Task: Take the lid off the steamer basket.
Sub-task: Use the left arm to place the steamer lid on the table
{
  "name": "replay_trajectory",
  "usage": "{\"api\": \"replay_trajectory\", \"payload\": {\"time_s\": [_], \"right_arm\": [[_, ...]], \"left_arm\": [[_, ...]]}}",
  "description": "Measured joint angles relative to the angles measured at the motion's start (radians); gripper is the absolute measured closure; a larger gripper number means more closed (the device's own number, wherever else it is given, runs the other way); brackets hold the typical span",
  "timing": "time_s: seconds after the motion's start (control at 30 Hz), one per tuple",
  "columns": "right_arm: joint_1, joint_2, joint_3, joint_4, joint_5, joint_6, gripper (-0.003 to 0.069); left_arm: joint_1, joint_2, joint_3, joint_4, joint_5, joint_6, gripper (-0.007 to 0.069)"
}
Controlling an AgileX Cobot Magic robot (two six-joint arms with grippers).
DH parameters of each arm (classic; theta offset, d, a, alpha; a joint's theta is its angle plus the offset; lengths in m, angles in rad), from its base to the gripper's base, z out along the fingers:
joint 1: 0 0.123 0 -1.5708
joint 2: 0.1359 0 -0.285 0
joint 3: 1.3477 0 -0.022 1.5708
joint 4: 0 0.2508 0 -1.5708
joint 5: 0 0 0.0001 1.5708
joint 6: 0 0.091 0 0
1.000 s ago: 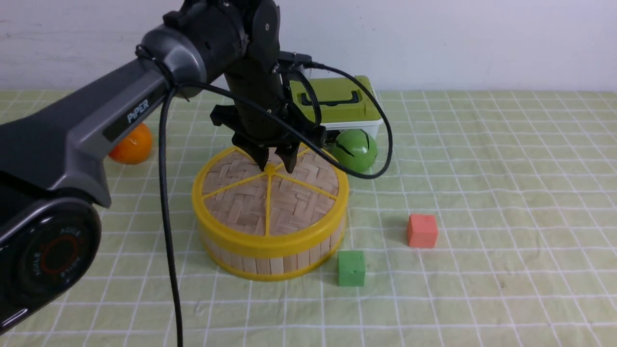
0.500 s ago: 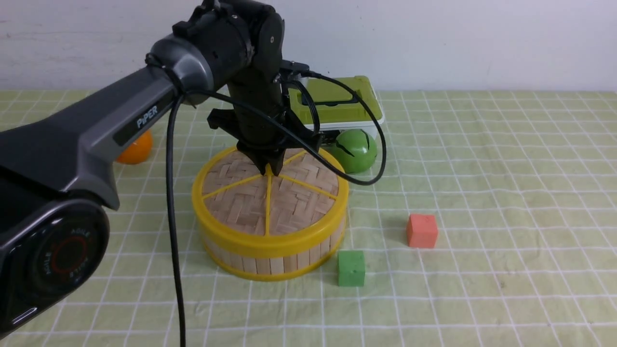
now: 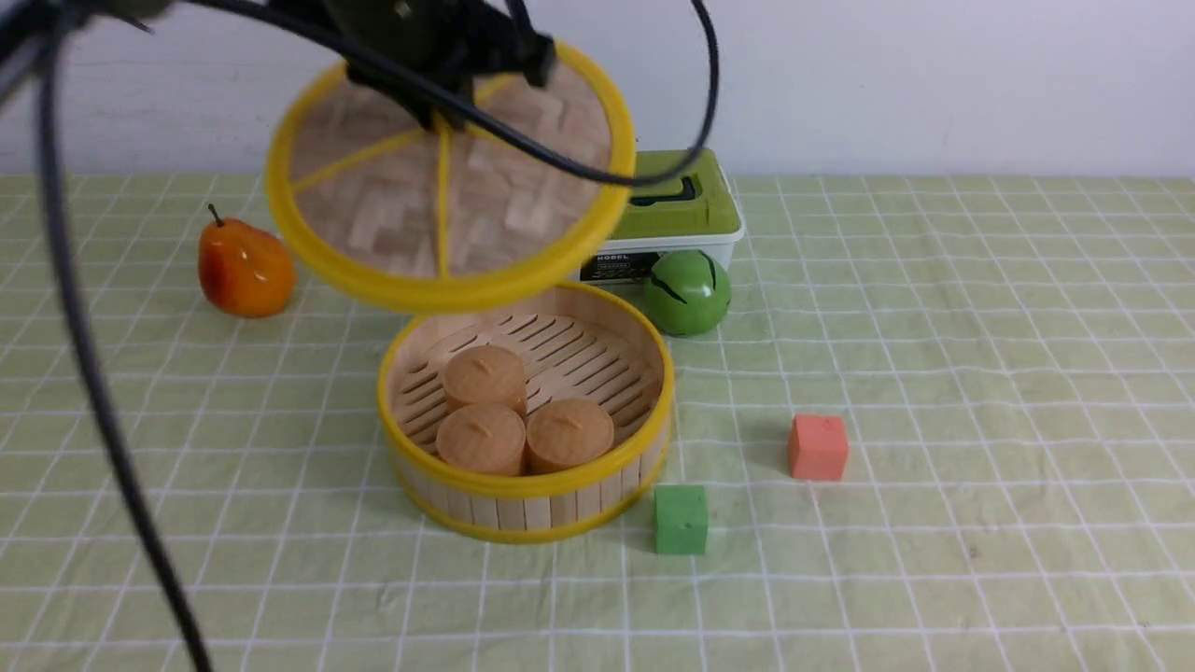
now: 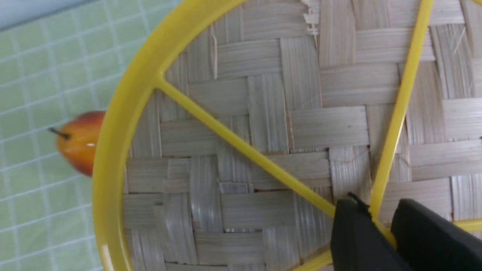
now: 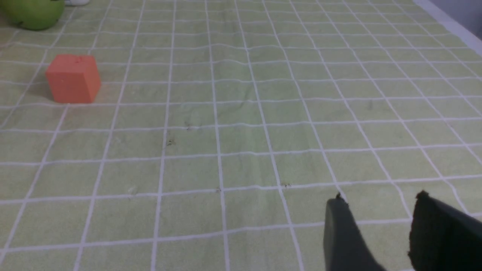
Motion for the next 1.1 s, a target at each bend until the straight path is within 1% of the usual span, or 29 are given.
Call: {"api": "replay_trajectory", "payload": {"time_s": [0.13, 0.17, 0.2, 0.23, 0.27, 0.3, 0.33, 0.4, 0.47, 0.6, 0.73, 0.87, 1.0, 1.1], "right_arm": [[0.0, 0.0, 0.0, 0.0, 0.0, 0.0, 0.0418], [0.0, 0.0, 0.0, 0.0, 0.0, 0.0, 0.0418], [0.0, 0.0, 0.0, 0.0, 0.0, 0.0, 0.0418], [0.0, 0.0, 0.0, 0.0, 0.0, 0.0, 0.0418], [0.0, 0.0, 0.0, 0.0, 0.0, 0.0, 0.0418], [0.0, 0.0, 0.0, 0.0, 0.0, 0.0, 0.0418], [0.0, 0.0, 0.0, 0.0, 0.0, 0.0, 0.0418], [0.0, 0.0, 0.0, 0.0, 0.0, 0.0, 0.0418], [0.0, 0.0, 0.0, 0.0, 0.0, 0.0, 0.0418], [0.0, 0.0, 0.0, 0.0, 0.0, 0.0, 0.0418], [0.0, 0.0, 0.0, 0.0, 0.0, 0.0, 0.0418], [0.0, 0.0, 0.0, 0.0, 0.0, 0.0, 0.0418], [0.0, 0.0, 0.0, 0.0, 0.0, 0.0, 0.0418], [0.0, 0.0, 0.0, 0.0, 0.0, 0.0, 0.0418]], "left_arm": [[0.086, -0.115, 0.129, 0.016, 0.0, -0.019, 0.0515], [0.145, -0.163, 0.228, 0.024, 0.0, -0.023, 0.0515], [0.166, -0.181, 0.298, 0.025, 0.0, -0.027, 0.0515], [0.209, -0.204, 0.371, 0.027, -0.011, -0.037, 0.0515], [0.209, -0.204, 0.371, 0.027, -0.011, -0.037, 0.0515], [0.266, -0.224, 0.484, 0.027, -0.057, -0.072, 0.0515], [0.298, -0.231, 0.549, 0.029, -0.098, -0.1, 0.0515], [0.352, -0.234, 0.661, 0.037, -0.187, -0.142, 0.0515], [0.389, -0.227, 0.751, 0.044, -0.281, -0.157, 0.0515], [0.421, -0.169, 0.829, 0.049, -0.441, -0.185, 0.0515], [0.423, -0.08, 0.836, 0.05, -0.554, -0.227, 0.0515], [0.423, -0.01, 0.836, 0.042, -0.616, -0.267, 0.0515], [0.423, 0.033, 0.836, 0.038, -0.625, -0.299, 0.0508], [0.423, 0.041, 0.836, 0.031, -0.647, -0.319, 0.0444]]}}
